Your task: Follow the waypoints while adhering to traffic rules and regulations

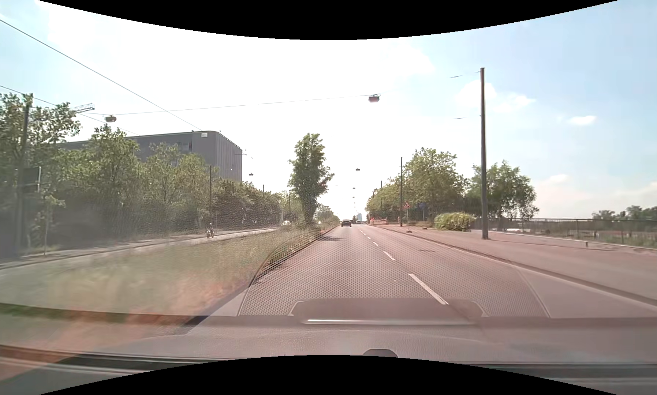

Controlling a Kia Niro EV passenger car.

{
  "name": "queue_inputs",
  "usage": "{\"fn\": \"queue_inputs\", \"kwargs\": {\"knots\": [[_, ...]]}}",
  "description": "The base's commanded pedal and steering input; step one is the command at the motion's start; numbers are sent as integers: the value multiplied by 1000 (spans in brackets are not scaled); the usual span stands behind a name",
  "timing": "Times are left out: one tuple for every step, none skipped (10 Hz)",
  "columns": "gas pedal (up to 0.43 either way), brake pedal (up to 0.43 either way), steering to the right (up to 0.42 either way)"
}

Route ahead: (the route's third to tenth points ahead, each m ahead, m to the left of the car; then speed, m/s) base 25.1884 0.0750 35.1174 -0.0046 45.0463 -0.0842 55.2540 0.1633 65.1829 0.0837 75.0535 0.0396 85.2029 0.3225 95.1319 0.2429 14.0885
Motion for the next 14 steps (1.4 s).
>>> {"fn": "queue_inputs", "kwargs": {"knots": [[150,0,-6],[150,0,-5],[150,0,-5],[150,0,-5],[150,0,-5],[150,0,-4],[150,0,-4],[150,0,-4],[150,0,-4],[150,0,-5],[150,0,-7],[150,0,-9],[150,0,-9],[150,0,-9]]}}
